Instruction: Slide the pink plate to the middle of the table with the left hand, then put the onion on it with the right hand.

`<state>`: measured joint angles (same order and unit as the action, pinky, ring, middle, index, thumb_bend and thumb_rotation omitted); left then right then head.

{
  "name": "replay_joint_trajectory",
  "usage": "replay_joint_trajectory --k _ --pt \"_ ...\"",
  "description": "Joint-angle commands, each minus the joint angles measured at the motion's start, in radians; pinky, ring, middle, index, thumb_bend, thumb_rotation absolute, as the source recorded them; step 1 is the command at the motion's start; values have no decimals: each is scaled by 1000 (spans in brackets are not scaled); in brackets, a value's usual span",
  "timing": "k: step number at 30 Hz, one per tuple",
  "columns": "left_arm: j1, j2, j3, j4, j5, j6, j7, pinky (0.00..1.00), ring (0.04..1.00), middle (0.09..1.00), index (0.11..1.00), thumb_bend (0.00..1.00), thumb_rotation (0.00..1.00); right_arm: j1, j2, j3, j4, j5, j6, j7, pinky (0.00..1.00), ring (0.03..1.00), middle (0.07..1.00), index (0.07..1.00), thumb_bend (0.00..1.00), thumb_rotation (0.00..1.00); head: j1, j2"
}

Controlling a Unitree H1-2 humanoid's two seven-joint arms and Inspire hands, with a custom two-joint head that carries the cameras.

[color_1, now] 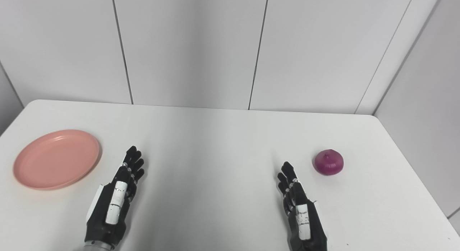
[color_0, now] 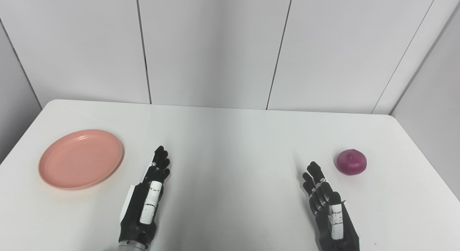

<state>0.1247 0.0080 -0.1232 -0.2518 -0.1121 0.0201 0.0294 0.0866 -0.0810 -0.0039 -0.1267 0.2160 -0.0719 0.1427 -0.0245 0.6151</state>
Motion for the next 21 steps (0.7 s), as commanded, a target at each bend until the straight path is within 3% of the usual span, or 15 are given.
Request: replay_joint_trajectory --k 1,21 --pt "172 -44 23 -53 -37 18 20 1000 1000 1000 1000 733 926 24 -24 -16 67 -6 4 7 1000 987 983 969 909 922 1 -1" --pt "127 -32 59 -64 -116 143 22 1000 1000 1000 1000 681 984 22 -21 -18 71 -5 8 3 1000 992 991 971 901 922 4 3"
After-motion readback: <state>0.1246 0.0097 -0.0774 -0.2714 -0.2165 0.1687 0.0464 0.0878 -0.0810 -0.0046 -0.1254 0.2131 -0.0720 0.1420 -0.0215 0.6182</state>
